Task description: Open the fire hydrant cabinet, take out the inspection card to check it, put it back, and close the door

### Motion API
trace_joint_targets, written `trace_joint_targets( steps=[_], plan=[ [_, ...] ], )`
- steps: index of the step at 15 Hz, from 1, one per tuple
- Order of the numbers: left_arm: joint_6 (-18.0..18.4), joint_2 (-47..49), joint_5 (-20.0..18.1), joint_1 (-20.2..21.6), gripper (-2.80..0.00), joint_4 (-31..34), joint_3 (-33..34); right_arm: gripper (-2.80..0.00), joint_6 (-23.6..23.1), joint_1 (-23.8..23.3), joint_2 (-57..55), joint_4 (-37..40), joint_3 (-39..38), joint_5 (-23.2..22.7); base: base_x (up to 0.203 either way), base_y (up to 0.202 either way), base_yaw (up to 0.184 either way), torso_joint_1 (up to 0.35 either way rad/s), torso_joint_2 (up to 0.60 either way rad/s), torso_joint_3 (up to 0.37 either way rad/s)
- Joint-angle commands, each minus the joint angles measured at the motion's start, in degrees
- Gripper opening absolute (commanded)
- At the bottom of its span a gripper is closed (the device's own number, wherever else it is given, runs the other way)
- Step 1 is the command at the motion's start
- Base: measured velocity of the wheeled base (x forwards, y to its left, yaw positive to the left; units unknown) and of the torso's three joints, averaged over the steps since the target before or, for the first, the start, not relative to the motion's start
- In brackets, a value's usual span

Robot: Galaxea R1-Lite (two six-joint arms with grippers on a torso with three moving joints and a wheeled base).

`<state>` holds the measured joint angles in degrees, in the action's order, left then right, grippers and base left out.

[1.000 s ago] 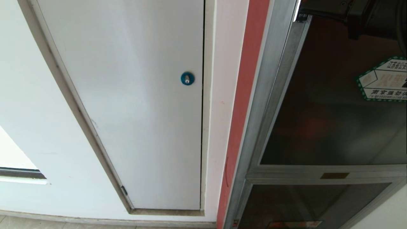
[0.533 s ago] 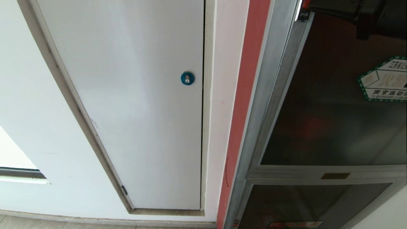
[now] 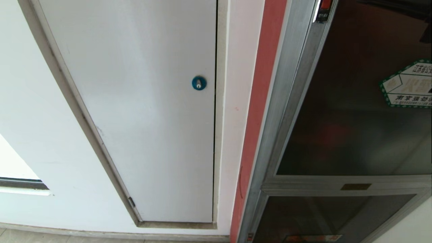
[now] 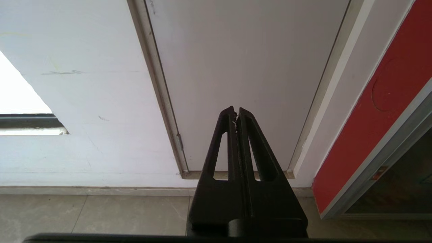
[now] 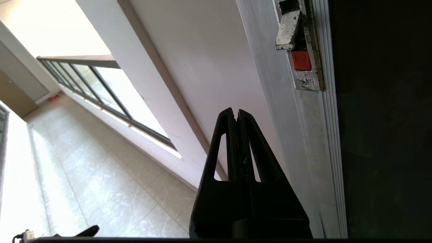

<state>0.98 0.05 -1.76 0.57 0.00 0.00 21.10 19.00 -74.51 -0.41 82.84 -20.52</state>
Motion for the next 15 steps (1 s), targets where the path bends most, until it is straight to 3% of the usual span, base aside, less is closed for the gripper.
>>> trace_joint_targets(
  steps=[1,4,12,13,15],
  plan=[
    [0.0,0.0,0.0,0.0,-2.8,0.0,0.1,-2.8,0.1,0.3,2.0,-0.1,-0.9,0.0,0.0,0.0,0.0,0.0,0.0,0.0],
    [0.0,0.0,0.0,0.0,-2.8,0.0,0.1,-2.8,-0.8,2.2,2.1,-0.1,-1.3,3.1,0.0,0.0,0.0,0.0,0.0,0.0],
    [0.0,0.0,0.0,0.0,-2.8,0.0,0.1,-2.8,-8.5,9.4,2.7,-0.2,-2.9,15.3,0.0,0.0,0.0,0.0,0.0,0.0],
    [0.0,0.0,0.0,0.0,-2.8,0.0,0.1,0.0,-9.5,9.8,2.6,-0.4,-2.8,17.7,0.0,0.0,0.0,0.0,0.0,0.0],
    [0.0,0.0,0.0,0.0,-2.8,0.0,0.1,0.0,-15.6,12.0,2.5,-1.9,-4.3,24.6,0.0,0.0,0.0,0.0,0.0,0.0]
  ],
)
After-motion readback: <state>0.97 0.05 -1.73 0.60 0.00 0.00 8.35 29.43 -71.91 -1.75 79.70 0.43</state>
